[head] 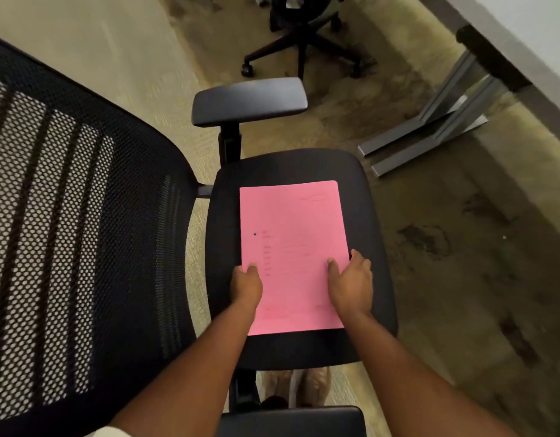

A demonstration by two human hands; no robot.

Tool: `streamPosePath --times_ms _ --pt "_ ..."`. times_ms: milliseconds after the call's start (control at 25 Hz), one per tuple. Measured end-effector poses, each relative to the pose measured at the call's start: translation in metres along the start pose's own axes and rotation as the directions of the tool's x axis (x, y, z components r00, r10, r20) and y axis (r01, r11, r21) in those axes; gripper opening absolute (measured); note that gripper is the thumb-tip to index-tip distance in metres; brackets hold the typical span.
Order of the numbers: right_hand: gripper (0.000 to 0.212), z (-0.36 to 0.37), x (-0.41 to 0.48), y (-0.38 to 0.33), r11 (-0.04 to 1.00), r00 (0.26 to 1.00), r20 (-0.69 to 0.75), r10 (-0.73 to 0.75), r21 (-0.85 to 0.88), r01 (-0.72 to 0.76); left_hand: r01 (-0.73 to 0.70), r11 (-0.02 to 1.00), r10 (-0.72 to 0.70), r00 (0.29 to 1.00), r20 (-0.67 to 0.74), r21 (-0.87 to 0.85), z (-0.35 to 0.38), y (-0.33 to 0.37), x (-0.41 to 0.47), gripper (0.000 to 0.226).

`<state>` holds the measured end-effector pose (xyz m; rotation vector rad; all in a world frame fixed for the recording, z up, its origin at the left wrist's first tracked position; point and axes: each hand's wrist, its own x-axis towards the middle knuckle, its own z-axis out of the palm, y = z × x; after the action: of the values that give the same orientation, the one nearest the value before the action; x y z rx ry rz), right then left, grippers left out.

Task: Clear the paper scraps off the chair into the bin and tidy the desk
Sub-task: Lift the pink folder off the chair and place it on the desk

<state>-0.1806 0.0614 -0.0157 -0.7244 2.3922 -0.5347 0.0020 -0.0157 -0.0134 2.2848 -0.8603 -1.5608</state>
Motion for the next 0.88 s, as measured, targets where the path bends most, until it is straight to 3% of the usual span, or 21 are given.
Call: streamPosePath --times_ms 200,560,880 --pt "0.026 -0.006 -0.009 0.002 0.988 0.998 0.009 0.065 0.138 -0.065 0.005 0.999 -0.003 1.0 0.03 -0.049 -0.006 -0.006 -0.01 0.027" --pt "0.029 -0.1 -0.052 -0.033 0.96 0.983 -0.18 0.049 0.279 0.004 -0.192 0.979 0.197 0.977 0.081 -0.07 -0.03 0.06 -0.106 0.024" --pt "0.022 -0.24 -0.105 -0.06 0.934 0.926 -0.374 0.055 0.346 0.084 -0.354 0.924 0.378 0.898 0.223 -0.142 -0.038 0.128 -0.232 0.019"
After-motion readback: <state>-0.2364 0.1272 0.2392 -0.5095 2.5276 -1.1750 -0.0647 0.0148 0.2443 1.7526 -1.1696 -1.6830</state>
